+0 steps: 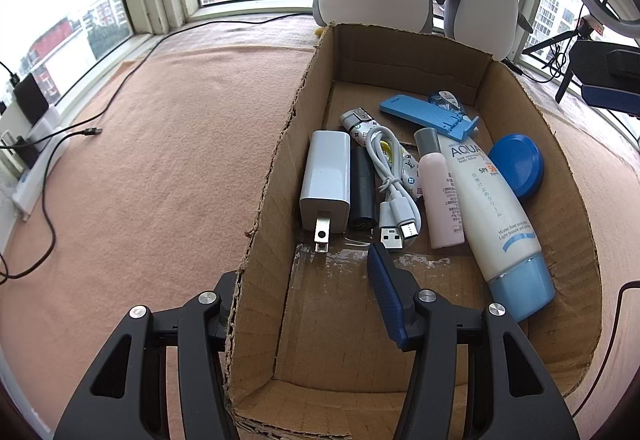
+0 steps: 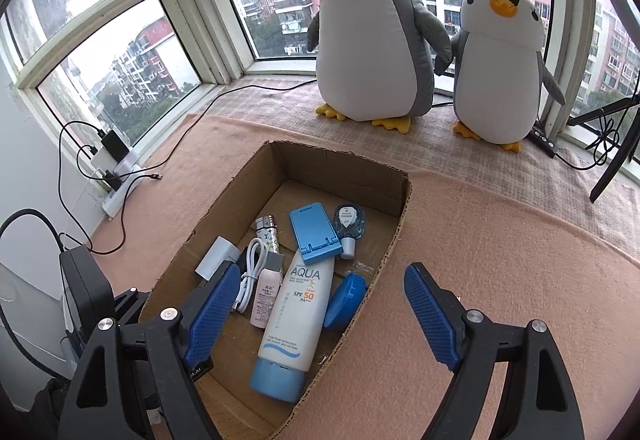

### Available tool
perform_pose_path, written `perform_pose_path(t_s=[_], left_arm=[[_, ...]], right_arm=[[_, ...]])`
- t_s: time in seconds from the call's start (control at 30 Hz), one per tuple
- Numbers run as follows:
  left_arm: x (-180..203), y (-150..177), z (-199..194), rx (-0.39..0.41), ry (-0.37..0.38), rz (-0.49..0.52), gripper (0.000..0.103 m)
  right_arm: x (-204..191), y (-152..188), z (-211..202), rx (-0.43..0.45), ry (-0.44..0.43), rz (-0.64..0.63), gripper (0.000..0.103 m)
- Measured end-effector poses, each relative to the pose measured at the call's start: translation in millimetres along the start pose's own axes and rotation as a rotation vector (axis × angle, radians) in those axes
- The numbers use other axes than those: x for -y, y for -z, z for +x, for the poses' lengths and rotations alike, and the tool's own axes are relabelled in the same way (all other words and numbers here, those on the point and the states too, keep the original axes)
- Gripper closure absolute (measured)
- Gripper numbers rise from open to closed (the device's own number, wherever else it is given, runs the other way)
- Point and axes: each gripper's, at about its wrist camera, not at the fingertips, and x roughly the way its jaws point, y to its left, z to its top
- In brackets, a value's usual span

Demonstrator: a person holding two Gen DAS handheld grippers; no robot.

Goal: Organize rigid objects
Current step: 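Move the right tool to the silver key on the carpet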

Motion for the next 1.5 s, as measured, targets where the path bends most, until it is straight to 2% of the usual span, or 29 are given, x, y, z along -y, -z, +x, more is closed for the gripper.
perform_pose_path(t_s=[0.5, 0.7, 0.83, 0.97, 1.17, 1.5], left_arm=[[0.3, 0.0, 0.1, 0.000, -0.001, 0.000, 0.049], [0.5, 0.0, 0.1, 0.000, -0.001, 0.000, 0.049], [0.2, 0.0, 0.2, 0.000, -0.001, -0.001, 0.049], [0.1, -0.1, 0.3, 0.000, -0.002, 0.000, 0.049], [0.7, 0.0, 0.2, 0.000, -0.001, 0.000, 0.049], [0.7, -0.2, 0.4, 0.000, -0.002, -0.001, 0.049]], right_arm=[[73.7, 15.7, -13.9, -0.019, 0.116, 0.087, 0.022], [92.7, 22.5, -6.4, -0.057, 0.110, 0.128, 0.022], [108.9, 27.8, 1.1, -0.082, 0.060, 0.210, 0.023], [121.4, 33.8, 11.2, -0.120, 0.025, 0.275, 0.041], [137.5, 42.7, 27.9, -0.171, -0.028, 0.374, 0.058], [143.0, 46.8, 45.6, -0.210, -0.051, 0.429, 0.070]])
